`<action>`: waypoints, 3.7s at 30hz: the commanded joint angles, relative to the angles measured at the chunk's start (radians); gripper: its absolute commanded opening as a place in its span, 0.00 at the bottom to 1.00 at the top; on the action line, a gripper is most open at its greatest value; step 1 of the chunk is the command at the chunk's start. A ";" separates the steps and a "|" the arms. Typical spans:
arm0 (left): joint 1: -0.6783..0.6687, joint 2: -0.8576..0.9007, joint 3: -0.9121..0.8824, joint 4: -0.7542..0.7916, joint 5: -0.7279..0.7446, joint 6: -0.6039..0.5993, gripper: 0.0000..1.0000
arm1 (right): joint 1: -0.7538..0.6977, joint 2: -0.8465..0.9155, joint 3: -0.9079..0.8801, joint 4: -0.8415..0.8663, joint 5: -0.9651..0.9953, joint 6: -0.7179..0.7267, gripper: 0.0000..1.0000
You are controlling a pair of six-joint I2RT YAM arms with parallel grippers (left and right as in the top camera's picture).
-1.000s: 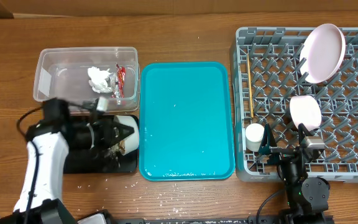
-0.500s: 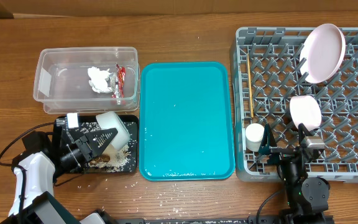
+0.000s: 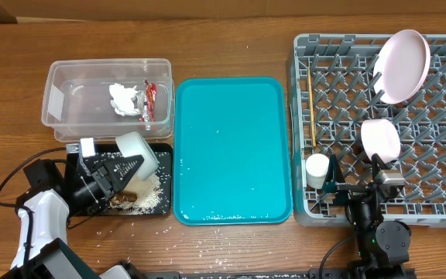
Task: Sort waste into correct bins and load items into the dishwasher
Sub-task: 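Tip the food-scrap bowl to empty scraps onto the black tray, then carry the emptied white bowl with the left gripper over the rack, then release the white bowl into the rack's back row, retract left arm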
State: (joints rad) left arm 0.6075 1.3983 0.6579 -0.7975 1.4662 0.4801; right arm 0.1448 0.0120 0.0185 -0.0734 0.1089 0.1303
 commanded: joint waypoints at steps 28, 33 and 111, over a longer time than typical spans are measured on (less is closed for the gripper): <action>-1.173 0.493 0.566 1.531 -0.638 -1.416 0.04 | -0.004 -0.009 -0.011 0.005 0.002 0.000 1.00; -1.239 0.743 0.821 1.614 -0.553 -1.481 0.04 | -0.004 -0.009 -0.011 0.005 0.002 0.000 1.00; -1.054 0.100 1.168 -0.497 -1.714 -0.938 0.66 | -0.004 -0.009 -0.011 0.005 0.002 0.000 1.00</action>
State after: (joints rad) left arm -0.5613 1.7046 1.7870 -1.1469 -0.1478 -0.3389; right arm 0.1444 0.0105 0.0185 -0.0742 0.1085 0.1303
